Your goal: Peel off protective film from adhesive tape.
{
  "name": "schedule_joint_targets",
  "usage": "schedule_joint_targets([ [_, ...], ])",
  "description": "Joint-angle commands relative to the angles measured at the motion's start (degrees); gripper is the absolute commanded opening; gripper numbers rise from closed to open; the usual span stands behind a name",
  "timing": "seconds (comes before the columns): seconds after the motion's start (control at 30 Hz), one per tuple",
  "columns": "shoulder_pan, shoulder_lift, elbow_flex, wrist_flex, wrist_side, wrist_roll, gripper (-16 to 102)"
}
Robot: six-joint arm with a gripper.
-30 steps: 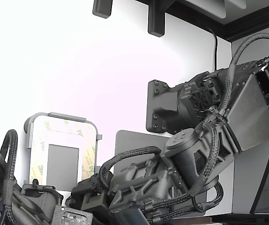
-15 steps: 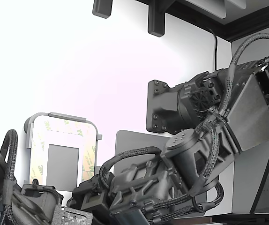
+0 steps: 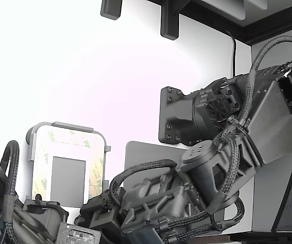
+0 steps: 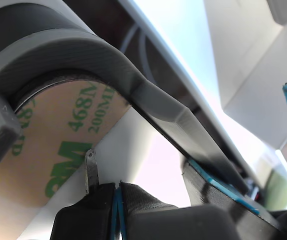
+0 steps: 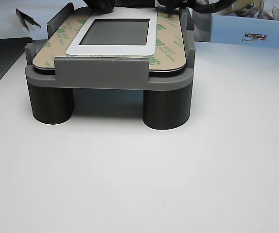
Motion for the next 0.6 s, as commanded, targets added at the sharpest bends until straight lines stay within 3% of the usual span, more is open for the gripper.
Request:
schedule_joint_targets([
  [0.0, -0.44, 1.05, -2.11, -0.09, 0.18, -0.62, -10],
  [0.57, -0.7, 1.93, 0.18, -1.58, 0.0, -0.62, -10],
])
